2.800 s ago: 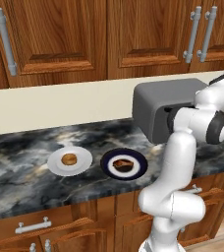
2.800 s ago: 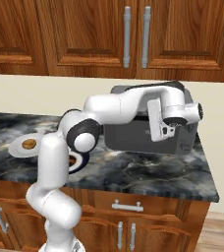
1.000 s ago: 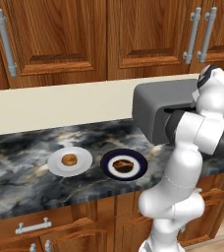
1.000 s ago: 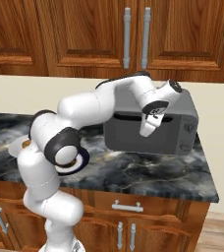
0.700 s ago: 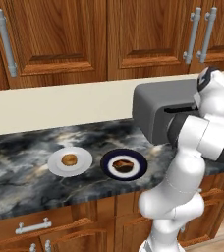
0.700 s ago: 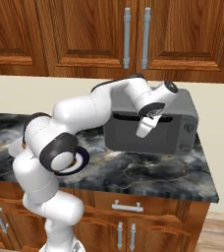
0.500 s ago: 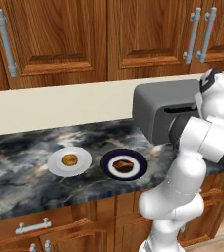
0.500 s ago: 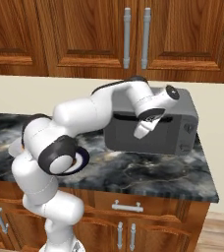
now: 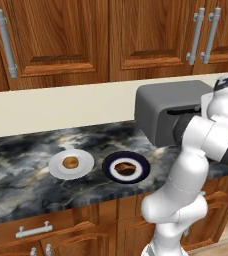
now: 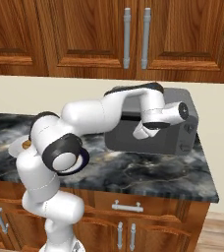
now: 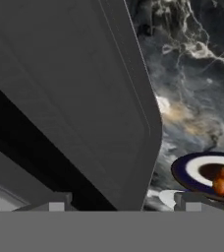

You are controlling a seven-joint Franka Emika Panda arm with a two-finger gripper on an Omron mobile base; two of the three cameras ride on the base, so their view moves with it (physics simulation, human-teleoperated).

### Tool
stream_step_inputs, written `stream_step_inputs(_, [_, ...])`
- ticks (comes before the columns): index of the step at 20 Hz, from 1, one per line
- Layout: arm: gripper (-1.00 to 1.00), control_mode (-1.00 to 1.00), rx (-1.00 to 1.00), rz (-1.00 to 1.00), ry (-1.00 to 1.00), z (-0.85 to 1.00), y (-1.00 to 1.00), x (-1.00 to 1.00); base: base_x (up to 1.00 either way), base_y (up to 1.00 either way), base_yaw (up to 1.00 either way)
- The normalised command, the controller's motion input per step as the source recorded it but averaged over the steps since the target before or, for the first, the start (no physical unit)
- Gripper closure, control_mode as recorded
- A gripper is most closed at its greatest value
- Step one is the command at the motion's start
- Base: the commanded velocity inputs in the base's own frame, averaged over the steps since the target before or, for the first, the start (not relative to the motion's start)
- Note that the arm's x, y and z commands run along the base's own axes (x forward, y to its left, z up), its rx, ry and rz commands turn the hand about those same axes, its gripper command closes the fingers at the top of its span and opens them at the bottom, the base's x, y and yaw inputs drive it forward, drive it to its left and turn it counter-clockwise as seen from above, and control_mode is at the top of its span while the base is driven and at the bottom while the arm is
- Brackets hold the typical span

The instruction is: Open the toaster oven door. Place the bread on the bottom rack in the toaster oven and place the chicken drumstick on the top rack.

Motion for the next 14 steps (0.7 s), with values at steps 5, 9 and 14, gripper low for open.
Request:
stream_step_inputs(5, [-1.00, -1.00, 0.09, 0.00, -0.09, -0.20, 0.02, 0.36, 0.00, 0.00, 0.00])
stream_step_inputs(9, [-1.00, -1.00, 0.00, 0.00, -0.14, -0.27, 0.05, 0.25, 0.00, 0.00, 0.00])
stream_step_inputs(14, [-1.00, -1.00, 0.00, 0.00, -0.16, -0.20, 0.06, 0.25, 0.00, 0.00, 0.00])
